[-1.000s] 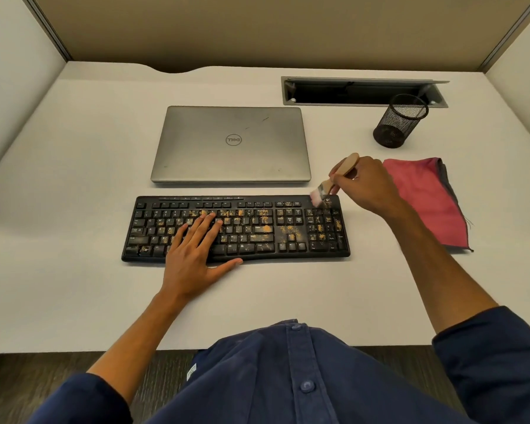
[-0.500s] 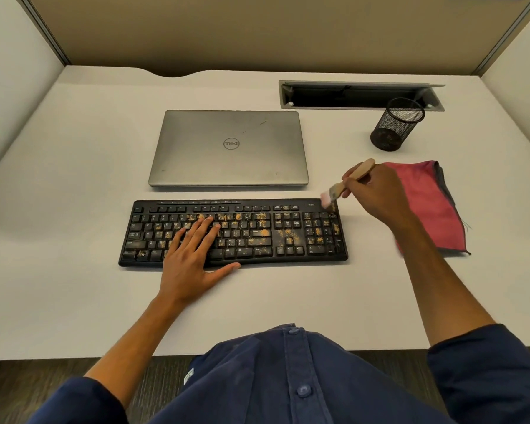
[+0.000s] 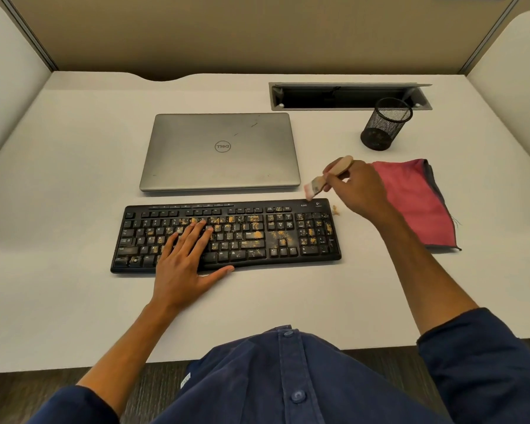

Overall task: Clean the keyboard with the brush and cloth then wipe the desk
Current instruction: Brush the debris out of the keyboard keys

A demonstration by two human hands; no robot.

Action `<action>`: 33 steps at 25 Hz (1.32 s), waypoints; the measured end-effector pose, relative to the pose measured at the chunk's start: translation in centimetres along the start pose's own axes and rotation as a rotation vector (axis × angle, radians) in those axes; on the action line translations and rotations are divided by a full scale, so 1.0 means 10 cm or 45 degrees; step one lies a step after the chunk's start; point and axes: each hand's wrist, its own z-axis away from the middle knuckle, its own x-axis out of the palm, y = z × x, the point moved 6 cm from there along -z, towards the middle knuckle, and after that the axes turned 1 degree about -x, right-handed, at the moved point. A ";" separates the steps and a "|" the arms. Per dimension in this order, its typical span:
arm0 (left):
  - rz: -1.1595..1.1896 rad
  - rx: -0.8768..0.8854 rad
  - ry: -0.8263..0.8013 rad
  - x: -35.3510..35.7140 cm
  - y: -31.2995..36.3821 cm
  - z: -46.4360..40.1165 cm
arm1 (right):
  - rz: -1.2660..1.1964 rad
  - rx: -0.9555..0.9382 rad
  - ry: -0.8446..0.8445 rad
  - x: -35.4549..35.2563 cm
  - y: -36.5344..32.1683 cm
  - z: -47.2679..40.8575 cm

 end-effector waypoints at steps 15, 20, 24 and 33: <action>0.001 -0.015 -0.016 0.00 0.00 0.00 | 0.147 0.048 0.002 -0.14 0.21 0.17; -0.001 -0.027 -0.032 0.00 0.00 0.01 | 0.265 -0.011 -0.068 -0.12 0.11 0.24; 0.002 -0.028 -0.045 0.01 0.00 0.01 | 0.246 -0.035 -0.099 -0.07 0.08 0.31; 0.011 -0.028 -0.029 0.00 0.00 0.01 | 0.272 0.012 -0.158 -0.09 0.07 0.34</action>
